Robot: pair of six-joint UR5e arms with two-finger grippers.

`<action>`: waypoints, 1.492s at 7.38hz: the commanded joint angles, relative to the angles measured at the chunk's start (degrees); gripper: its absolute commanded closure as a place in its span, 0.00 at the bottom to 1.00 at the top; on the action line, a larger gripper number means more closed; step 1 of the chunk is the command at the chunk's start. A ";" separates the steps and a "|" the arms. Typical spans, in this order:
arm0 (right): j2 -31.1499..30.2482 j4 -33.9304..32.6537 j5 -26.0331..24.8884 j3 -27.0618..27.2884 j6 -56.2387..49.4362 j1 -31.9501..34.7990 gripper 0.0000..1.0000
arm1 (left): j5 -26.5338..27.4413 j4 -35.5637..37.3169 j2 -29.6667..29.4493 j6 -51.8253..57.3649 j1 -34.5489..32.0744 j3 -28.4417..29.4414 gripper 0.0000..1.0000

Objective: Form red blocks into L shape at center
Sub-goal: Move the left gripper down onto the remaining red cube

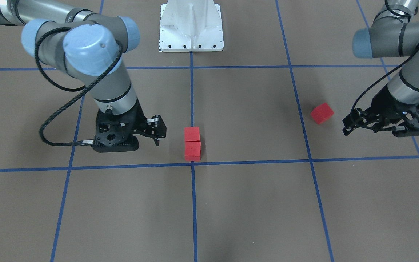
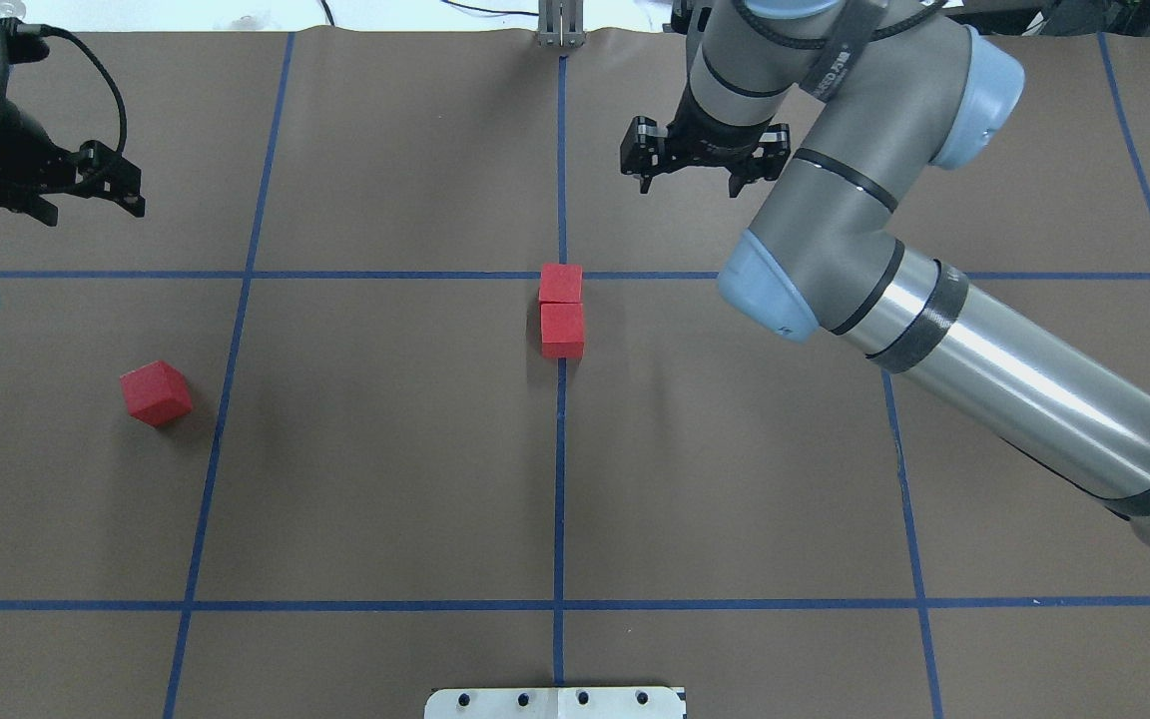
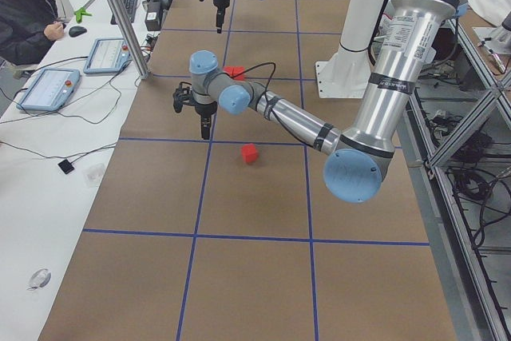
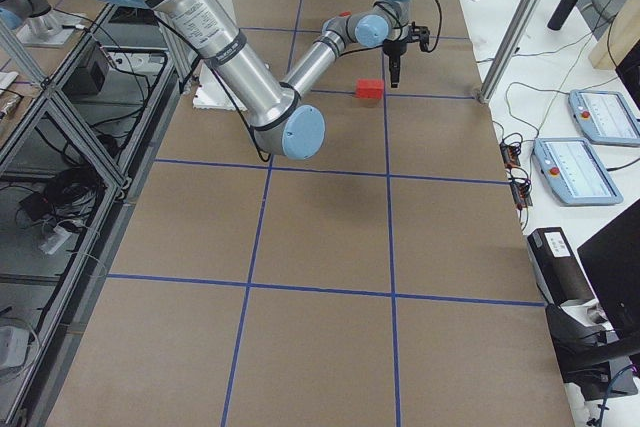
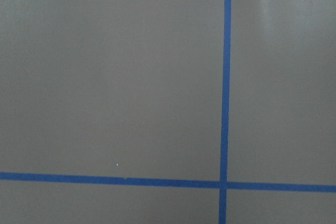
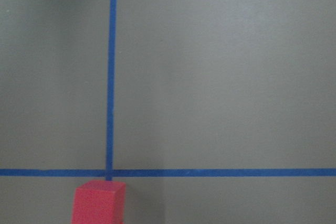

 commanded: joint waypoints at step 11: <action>-5.65 0.82 0.97 1.58 -5.38 2.60 0.01 | 9.11 -3.69 8.42 -20.61 15.10 -3.33 0.00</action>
